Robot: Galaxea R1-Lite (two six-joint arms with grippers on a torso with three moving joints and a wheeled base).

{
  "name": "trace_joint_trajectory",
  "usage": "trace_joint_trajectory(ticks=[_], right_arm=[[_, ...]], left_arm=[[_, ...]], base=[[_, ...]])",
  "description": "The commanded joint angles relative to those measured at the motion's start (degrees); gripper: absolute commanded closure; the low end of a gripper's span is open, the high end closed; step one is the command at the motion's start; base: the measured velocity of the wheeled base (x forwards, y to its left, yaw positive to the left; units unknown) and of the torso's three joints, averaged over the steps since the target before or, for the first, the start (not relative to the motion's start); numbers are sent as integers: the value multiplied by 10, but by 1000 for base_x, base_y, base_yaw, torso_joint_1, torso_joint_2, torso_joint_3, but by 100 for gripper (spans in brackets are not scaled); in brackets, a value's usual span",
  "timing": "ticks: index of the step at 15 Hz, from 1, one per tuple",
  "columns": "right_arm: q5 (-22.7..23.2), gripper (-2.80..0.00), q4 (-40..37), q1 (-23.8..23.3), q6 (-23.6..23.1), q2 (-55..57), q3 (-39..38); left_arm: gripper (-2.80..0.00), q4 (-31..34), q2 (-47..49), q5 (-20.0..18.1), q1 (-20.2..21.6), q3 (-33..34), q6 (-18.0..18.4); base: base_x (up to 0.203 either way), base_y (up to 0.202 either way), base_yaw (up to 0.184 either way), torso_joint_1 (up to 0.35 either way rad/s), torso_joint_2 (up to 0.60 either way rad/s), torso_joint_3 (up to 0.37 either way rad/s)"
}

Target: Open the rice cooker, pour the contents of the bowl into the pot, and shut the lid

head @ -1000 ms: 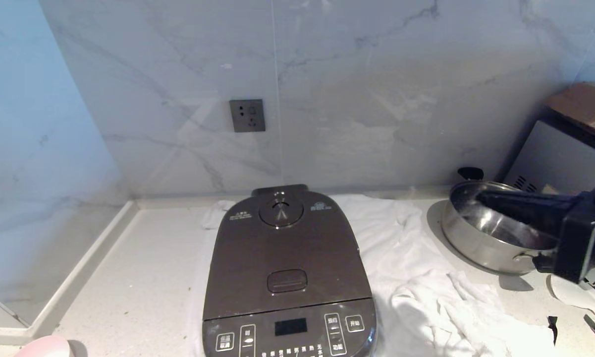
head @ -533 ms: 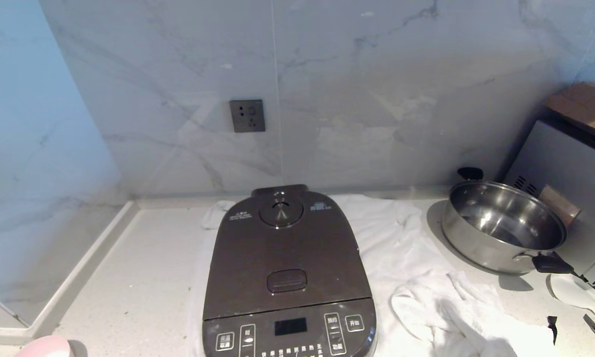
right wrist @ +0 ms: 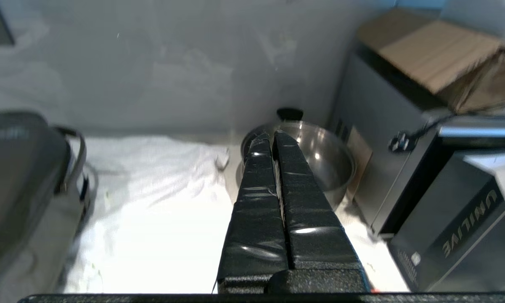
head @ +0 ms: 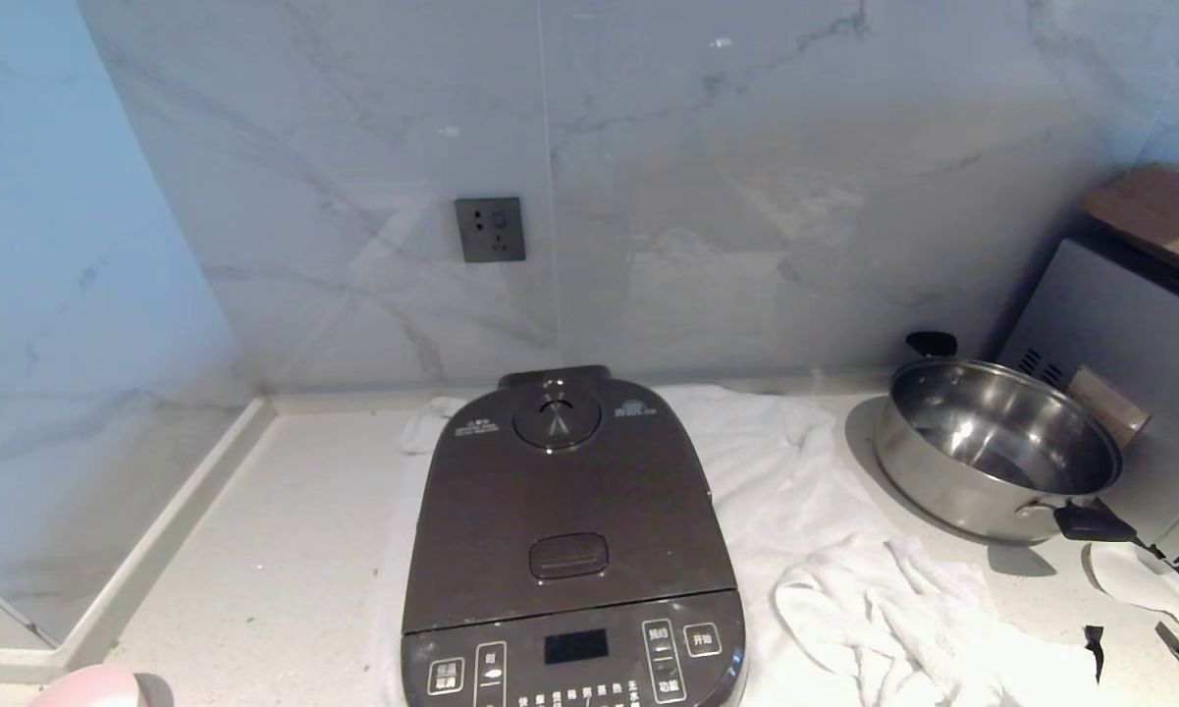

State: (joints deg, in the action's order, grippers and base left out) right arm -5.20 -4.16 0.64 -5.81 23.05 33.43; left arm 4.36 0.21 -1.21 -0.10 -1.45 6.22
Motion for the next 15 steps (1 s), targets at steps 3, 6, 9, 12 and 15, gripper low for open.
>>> trace_joint_trajectory(ticks=[3, 6, 9, 12, 15], right_arm=[[27, 0, 22, -17, -6, -114, -140], [66, 0, 53, -11, -16, -161, -215], [85, 0, -6, -9, -19, -235, -244], [151, 0, 4, -8, -33, -230, -301], [116, 0, 1, -8, 34, -230, -302]], left_arm=[[0, 0, 0, 0, 0, 0, 0], [0, 0, 0, 0, -1, 0, 0], [0, 0, 0, 0, 0, 0, -2], [0, 0, 0, 0, 0, 0, -3], [0, 0, 0, 0, 0, 0, -2]], base=[[0, 0, 0, 0, 0, 0], [0, 0, 0, 0, 0, 0], [0, 0, 0, 0, 0, 0], [0, 0, 0, 0, 0, 0], [0, 0, 0, 0, 0, 0]])
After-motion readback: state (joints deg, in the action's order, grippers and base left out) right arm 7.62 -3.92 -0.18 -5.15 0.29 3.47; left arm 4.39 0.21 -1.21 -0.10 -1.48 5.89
